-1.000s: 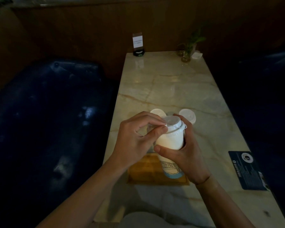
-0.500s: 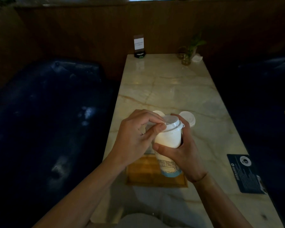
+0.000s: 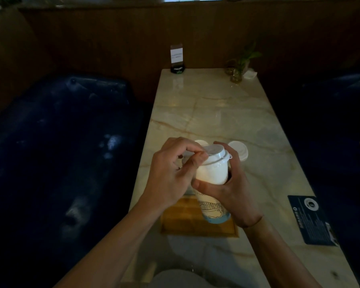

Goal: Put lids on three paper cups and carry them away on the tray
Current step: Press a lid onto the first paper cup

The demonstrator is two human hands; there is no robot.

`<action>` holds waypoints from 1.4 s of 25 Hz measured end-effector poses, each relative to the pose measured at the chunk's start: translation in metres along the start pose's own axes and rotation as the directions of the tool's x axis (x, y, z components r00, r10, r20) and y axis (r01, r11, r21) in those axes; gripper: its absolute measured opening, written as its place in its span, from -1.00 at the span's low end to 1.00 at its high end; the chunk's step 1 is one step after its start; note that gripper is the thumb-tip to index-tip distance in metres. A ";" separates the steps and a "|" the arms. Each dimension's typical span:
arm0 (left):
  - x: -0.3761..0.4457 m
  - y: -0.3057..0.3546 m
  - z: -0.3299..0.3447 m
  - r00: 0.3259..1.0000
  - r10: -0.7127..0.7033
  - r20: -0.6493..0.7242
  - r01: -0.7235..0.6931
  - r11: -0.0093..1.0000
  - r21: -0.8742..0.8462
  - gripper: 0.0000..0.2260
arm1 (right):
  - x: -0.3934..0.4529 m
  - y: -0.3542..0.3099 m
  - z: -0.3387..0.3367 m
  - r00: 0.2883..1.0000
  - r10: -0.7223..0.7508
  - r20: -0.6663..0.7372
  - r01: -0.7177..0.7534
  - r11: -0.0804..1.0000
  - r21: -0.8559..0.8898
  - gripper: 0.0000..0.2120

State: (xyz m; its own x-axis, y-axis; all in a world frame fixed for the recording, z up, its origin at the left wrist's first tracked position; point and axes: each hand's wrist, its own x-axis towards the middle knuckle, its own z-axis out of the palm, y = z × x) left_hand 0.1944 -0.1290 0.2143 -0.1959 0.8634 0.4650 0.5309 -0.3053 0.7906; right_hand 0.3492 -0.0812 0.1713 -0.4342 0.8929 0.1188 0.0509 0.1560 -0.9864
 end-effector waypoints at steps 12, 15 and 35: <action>-0.032 -0.034 -0.010 0.949 -0.267 0.166 0.311 0.866 -0.392 -0.54 | 0.001 0.014 0.003 1.000 -0.027 0.015 0.027 0.999 -0.020 0.01; -0.041 -0.042 -0.014 0.917 -0.348 0.196 0.399 0.822 -0.407 -0.44 | 0.004 0.020 0.006 0.998 -0.030 0.049 0.034 0.997 -0.065 0.02; -0.113 -0.147 -0.010 0.795 -0.578 0.184 0.605 0.777 -0.172 -0.42 | -0.012 0.134 0.048 0.952 0.208 0.222 -0.184 0.975 -0.126 -0.16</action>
State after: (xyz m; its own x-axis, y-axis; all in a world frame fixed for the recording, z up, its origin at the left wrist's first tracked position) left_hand 0.1300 -0.1860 0.0493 -0.3111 0.9367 -0.1608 0.1525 0.2162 0.9644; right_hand 0.3178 -0.0908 0.0319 -0.6031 0.7890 -0.1173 0.2426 0.0413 -0.9693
